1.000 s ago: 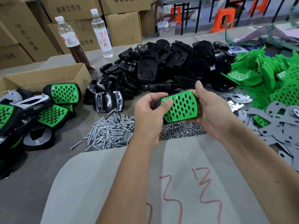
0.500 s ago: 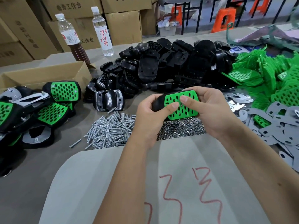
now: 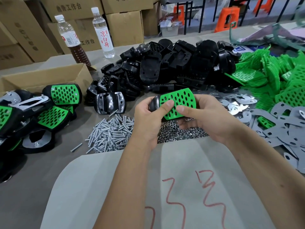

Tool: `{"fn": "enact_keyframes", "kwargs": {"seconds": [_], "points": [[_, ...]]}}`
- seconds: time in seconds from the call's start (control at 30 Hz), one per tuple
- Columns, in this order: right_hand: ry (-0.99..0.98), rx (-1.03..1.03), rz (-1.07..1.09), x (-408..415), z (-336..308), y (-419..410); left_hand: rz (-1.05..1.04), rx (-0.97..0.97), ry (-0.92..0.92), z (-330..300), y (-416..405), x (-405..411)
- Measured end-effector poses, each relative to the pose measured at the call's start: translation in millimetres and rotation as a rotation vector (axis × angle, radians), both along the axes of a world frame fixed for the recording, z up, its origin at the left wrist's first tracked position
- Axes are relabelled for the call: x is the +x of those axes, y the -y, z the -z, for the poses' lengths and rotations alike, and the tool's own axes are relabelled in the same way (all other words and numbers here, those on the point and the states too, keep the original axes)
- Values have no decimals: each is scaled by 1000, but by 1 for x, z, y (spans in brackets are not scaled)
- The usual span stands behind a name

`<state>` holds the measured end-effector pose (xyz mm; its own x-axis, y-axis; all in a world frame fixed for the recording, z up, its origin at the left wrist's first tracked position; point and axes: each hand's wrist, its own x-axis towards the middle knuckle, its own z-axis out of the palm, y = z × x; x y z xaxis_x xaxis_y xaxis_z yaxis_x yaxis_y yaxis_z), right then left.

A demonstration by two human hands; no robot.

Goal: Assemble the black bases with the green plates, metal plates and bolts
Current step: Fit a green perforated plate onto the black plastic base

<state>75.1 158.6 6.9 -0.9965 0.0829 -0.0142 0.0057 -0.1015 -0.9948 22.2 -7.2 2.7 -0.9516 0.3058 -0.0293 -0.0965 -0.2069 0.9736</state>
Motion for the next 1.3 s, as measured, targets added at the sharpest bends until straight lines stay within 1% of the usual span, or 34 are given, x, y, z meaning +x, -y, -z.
{"fn": "enact_keyframes", "kwargs": {"seconds": [0.2, 0.37, 0.57, 0.73, 0.93, 1.1, 1.3], "points": [[12, 44, 29, -1, 4, -2, 159, -104, -26, 1, 11, -4], [19, -40, -23, 0, 1, -6, 171, 9, 45, 0, 12, -4], [-12, -157, -27, -1, 2, -5, 155, 24, 80, -1, 7, -2], [-35, -203, -17, -1, 3, -5, 156, 71, 99, -3, 7, -2], [-15, -220, -35, -2, 3, -7, 228, 158, 179, -6, 11, -2], [-19, -203, 17, -3, 2, -4, 171, 158, 219, -3, 6, -3], [43, -220, 12, -1, 0, 1, 55, 111, 141, -2, 0, 1]]}}
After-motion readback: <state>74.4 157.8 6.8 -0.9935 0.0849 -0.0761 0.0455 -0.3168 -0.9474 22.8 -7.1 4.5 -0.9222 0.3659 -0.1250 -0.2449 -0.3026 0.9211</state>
